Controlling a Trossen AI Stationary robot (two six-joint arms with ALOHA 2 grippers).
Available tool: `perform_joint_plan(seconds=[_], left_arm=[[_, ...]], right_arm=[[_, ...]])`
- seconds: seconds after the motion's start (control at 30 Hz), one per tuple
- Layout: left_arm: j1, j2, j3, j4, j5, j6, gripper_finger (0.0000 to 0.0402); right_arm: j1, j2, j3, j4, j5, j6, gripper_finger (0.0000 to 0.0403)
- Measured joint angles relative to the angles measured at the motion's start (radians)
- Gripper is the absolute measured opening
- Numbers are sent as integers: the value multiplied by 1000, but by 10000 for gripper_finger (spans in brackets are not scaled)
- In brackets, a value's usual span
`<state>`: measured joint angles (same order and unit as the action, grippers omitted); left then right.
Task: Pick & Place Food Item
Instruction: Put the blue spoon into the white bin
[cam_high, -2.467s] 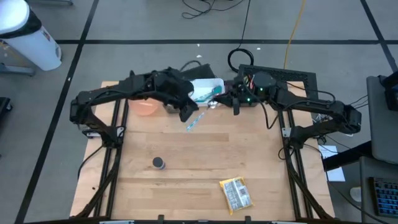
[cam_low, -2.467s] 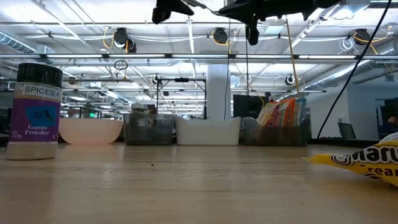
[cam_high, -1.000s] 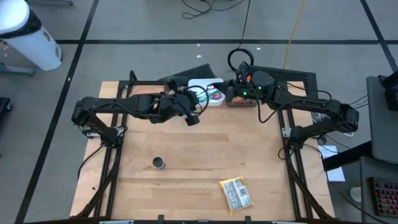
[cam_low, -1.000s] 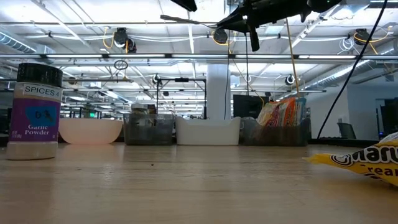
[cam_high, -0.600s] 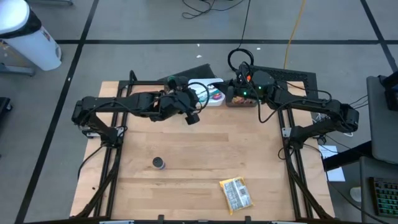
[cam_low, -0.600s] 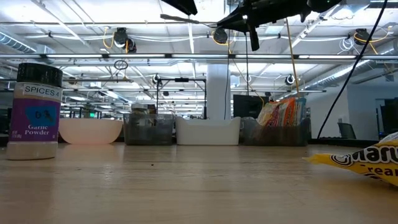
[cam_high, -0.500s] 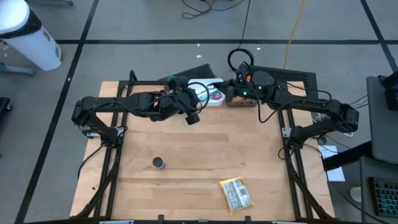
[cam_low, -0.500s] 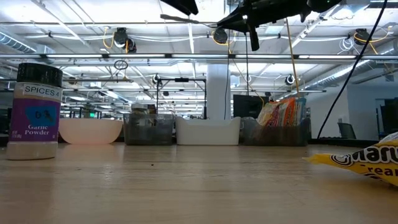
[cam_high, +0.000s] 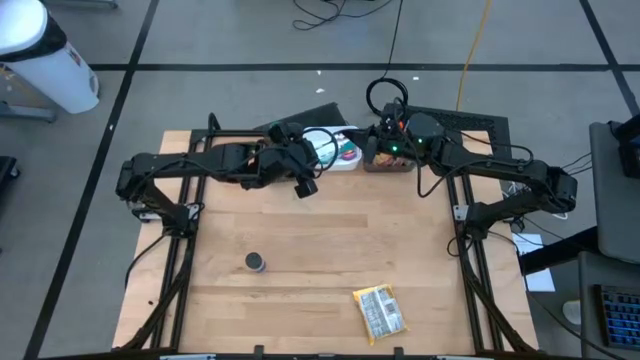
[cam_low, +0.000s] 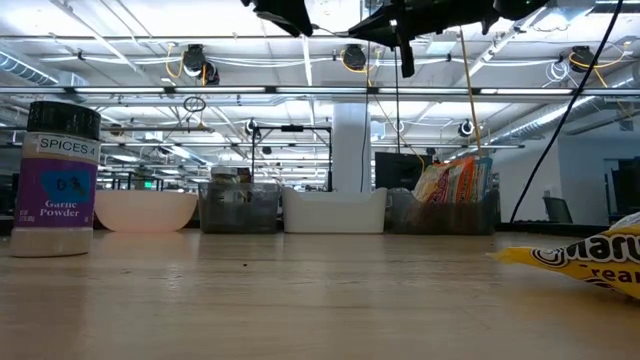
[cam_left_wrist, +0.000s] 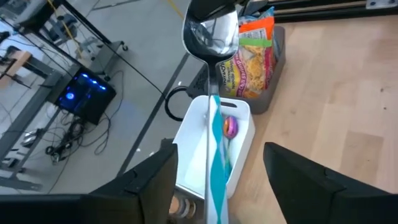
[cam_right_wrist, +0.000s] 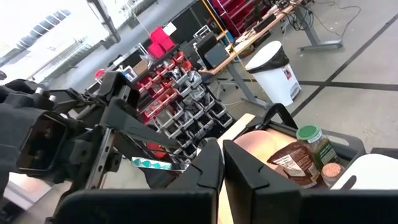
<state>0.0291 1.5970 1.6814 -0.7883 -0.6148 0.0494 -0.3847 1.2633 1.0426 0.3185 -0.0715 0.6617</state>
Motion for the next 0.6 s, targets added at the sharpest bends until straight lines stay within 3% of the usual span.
perform_joint_plan(seconds=[0.6], left_arm=[[10,0,0,26,23,8,142]], right_arm=[[0,0,0,-17,1,-19,0]])
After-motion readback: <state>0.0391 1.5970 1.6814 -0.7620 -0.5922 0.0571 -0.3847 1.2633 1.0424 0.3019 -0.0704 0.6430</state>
